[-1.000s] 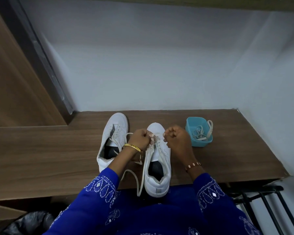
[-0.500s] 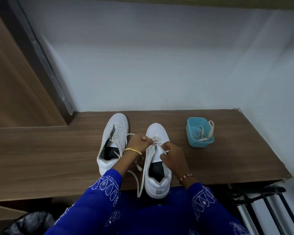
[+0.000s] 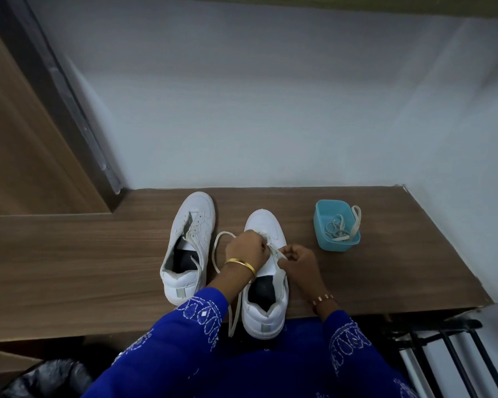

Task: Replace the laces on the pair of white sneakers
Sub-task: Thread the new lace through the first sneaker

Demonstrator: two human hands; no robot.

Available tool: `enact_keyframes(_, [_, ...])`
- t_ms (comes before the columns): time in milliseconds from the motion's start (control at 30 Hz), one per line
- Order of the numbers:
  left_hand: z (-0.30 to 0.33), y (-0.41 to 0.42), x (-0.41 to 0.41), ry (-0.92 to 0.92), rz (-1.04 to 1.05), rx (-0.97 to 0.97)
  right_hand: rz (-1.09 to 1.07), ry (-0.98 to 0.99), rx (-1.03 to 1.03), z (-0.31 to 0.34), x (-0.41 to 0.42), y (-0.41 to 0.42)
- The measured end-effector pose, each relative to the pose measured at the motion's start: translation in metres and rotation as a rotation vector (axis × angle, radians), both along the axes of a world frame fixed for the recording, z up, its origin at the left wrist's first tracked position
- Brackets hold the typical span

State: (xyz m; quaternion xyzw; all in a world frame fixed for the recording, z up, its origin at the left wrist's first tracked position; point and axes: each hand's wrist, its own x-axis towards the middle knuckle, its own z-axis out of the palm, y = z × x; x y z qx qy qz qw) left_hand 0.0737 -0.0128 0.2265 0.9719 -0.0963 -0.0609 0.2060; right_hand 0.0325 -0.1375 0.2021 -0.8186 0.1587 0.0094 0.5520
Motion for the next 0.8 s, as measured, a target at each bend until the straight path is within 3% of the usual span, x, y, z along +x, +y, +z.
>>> enact_keyframes(267, [-0.014, -0.010, 0.001, -0.006, 0.119, -0.038, -0.020, -0.014, 0.014, -0.006, 0.000, 0.000])
enact_keyframes(567, [-0.021, -0.015, 0.000, 0.152, 0.330, -0.394, -0.020, -0.030, 0.056, -0.006, -0.003, -0.001])
enact_keyframes(800, [-0.026, -0.012, 0.003, 0.239, 0.368, -0.519, -0.008, -0.036, 0.053, -0.006, -0.002, -0.002])
